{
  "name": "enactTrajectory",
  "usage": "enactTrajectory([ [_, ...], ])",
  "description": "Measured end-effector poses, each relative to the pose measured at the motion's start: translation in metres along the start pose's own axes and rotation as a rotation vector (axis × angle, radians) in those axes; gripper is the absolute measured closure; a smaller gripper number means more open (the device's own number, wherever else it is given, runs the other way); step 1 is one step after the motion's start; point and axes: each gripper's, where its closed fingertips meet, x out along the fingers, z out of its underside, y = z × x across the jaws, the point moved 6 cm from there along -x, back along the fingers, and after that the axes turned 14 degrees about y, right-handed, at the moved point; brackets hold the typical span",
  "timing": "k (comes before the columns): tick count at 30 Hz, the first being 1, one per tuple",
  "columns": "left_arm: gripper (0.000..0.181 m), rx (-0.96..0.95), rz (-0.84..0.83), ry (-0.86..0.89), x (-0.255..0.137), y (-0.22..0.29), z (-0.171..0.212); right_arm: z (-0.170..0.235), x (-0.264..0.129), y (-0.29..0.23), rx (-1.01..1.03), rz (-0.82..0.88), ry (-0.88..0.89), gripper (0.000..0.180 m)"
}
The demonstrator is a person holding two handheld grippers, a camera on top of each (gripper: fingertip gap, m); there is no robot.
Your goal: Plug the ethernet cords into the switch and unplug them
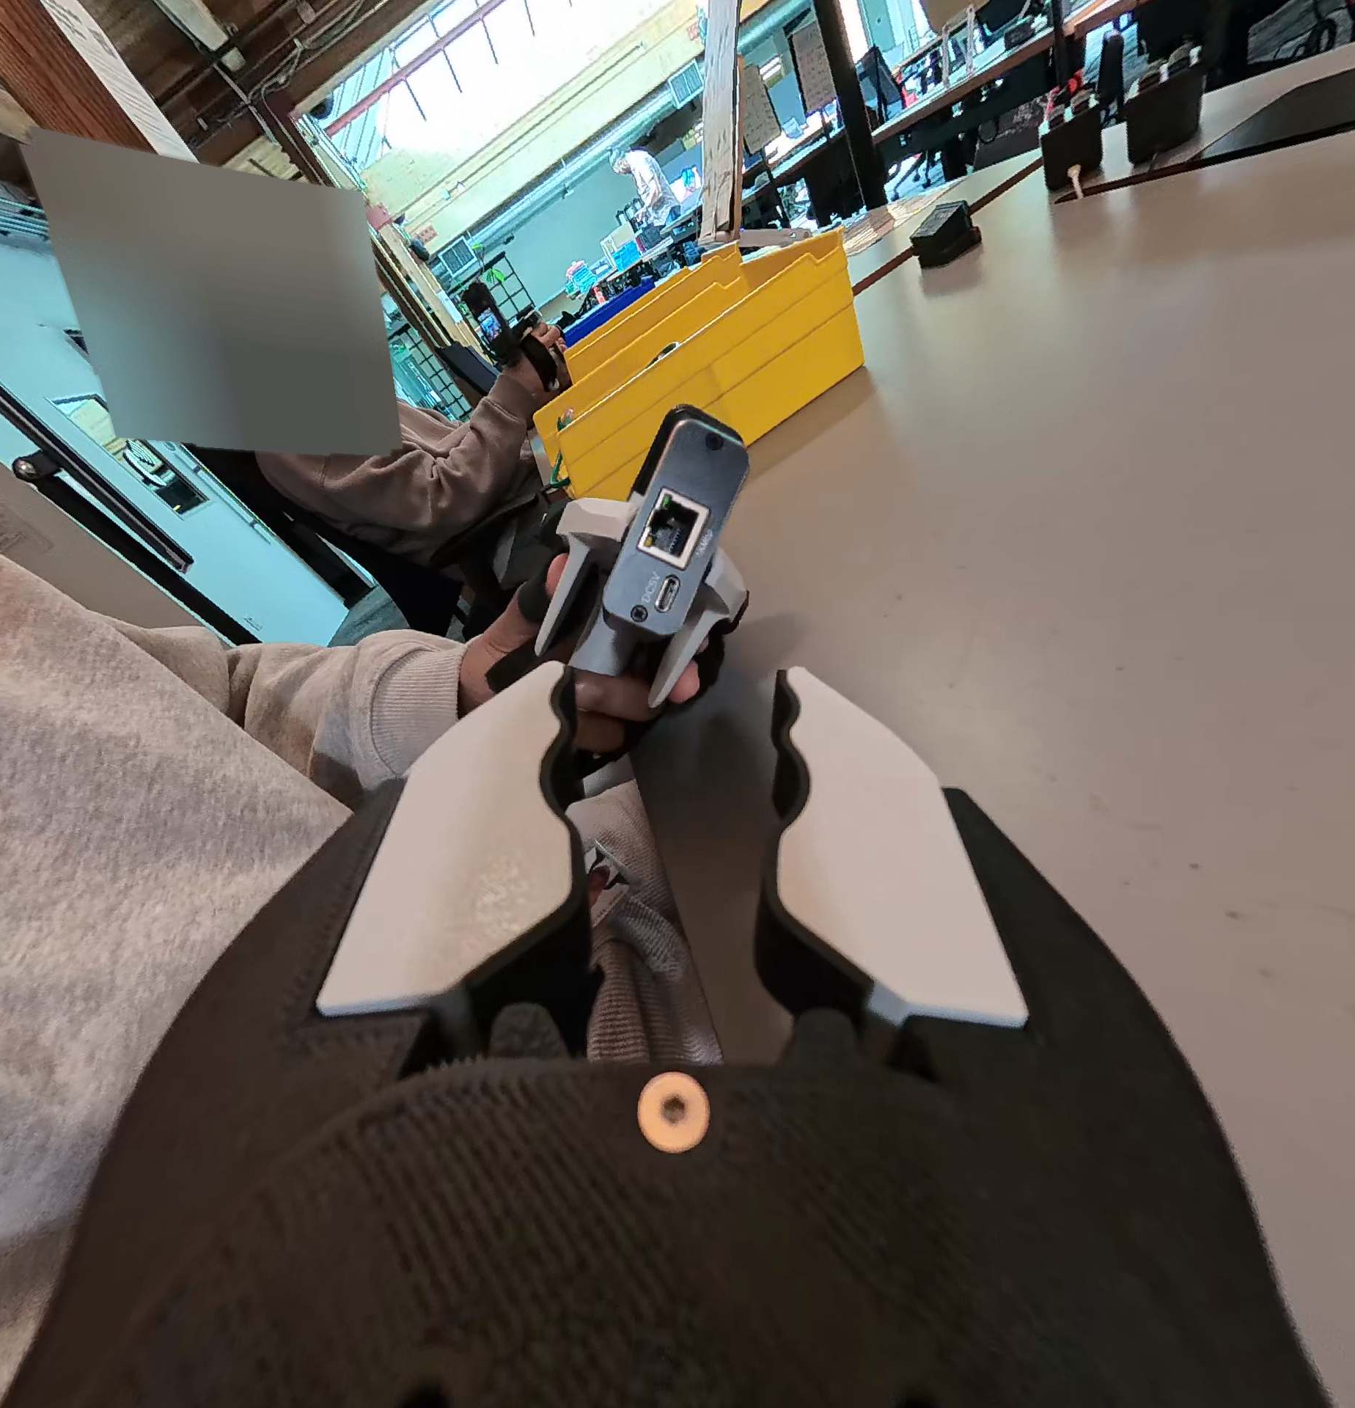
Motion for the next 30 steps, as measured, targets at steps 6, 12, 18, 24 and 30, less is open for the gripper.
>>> enactTrajectory([
  [6,0.157,0.036,0.002,0.013,-0.005,0.008,-0.003,0.0,0.006,0.006,-0.017,0.012,-0.007,0.131],
  [12,0.157,0.098,-0.007,0.083,-0.023,0.025,-0.008,-0.003,0.027,0.018,-0.177,0.039,-0.058,0.133],
  [18,0.157,0.217,-0.018,0.215,-0.052,0.055,-0.017,-0.022,0.086,0.012,-0.351,-0.056,-0.088,0.134],
  [24,0.156,0.317,-0.136,0.325,-0.094,0.057,-0.032,-0.084,0.197,-0.036,-0.458,-0.385,-0.064,0.135],
  [30,0.157,0.331,-0.192,0.346,-0.11,0.047,-0.046,-0.065,0.315,-0.109,-0.507,-0.698,-0.399,0.137],
])
